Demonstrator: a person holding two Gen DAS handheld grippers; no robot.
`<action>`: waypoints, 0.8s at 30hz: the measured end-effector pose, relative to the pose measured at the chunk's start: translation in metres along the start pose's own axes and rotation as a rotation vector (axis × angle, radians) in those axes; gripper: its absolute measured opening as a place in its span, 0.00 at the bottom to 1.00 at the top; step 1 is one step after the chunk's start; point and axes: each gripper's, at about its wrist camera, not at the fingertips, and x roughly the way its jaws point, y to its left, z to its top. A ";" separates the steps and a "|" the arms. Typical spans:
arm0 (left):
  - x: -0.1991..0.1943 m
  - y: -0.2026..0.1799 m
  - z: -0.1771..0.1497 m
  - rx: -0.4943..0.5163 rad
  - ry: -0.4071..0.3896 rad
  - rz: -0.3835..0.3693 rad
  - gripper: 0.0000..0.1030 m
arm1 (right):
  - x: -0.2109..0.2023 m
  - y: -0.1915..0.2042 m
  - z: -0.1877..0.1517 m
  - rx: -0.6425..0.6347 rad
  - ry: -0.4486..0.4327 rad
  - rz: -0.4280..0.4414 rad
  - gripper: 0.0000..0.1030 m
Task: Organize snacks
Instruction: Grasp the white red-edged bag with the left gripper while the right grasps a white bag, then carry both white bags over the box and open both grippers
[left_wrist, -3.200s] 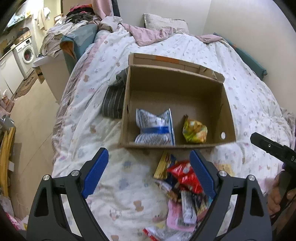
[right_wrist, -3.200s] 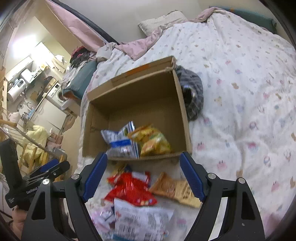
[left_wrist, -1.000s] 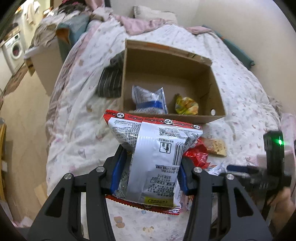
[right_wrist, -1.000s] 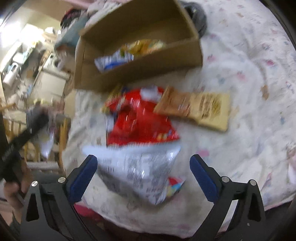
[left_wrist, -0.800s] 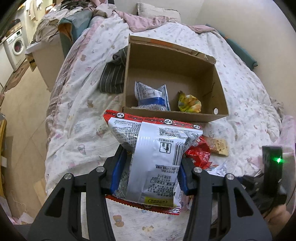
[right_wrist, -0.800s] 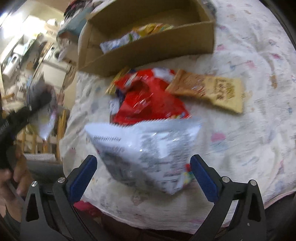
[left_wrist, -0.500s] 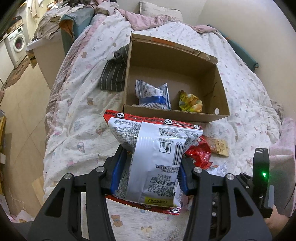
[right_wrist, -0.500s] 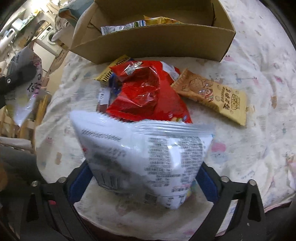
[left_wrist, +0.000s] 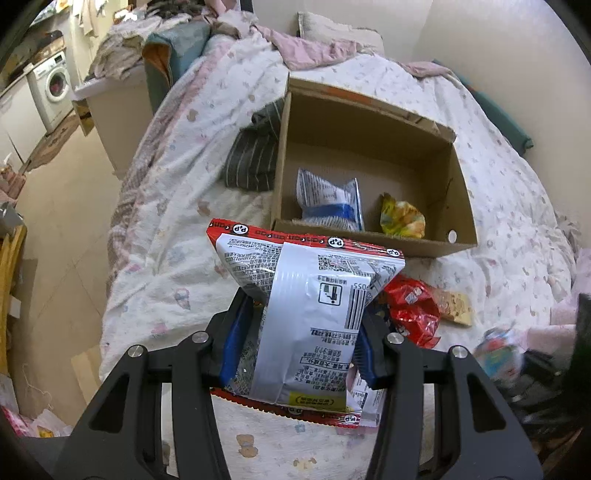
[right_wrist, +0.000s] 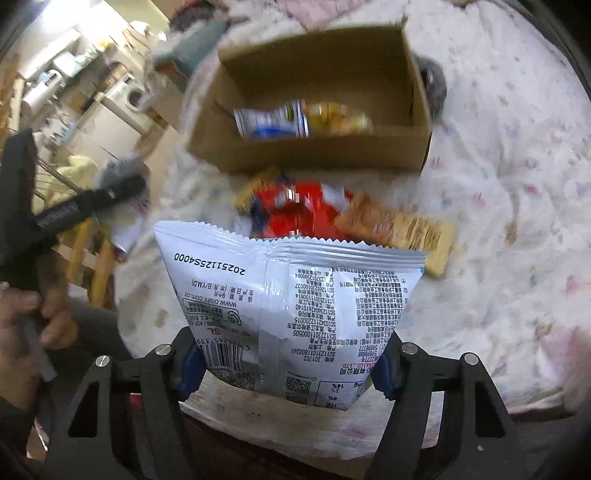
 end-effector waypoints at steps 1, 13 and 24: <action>-0.003 -0.001 0.002 0.002 -0.012 0.004 0.45 | -0.006 -0.003 0.004 0.006 -0.010 -0.005 0.71; -0.032 -0.016 0.053 0.001 -0.122 0.001 0.45 | -0.048 -0.024 0.073 0.039 -0.152 -0.028 0.71; -0.004 -0.045 0.114 0.040 -0.143 0.011 0.45 | -0.028 -0.038 0.153 0.098 -0.228 0.002 0.71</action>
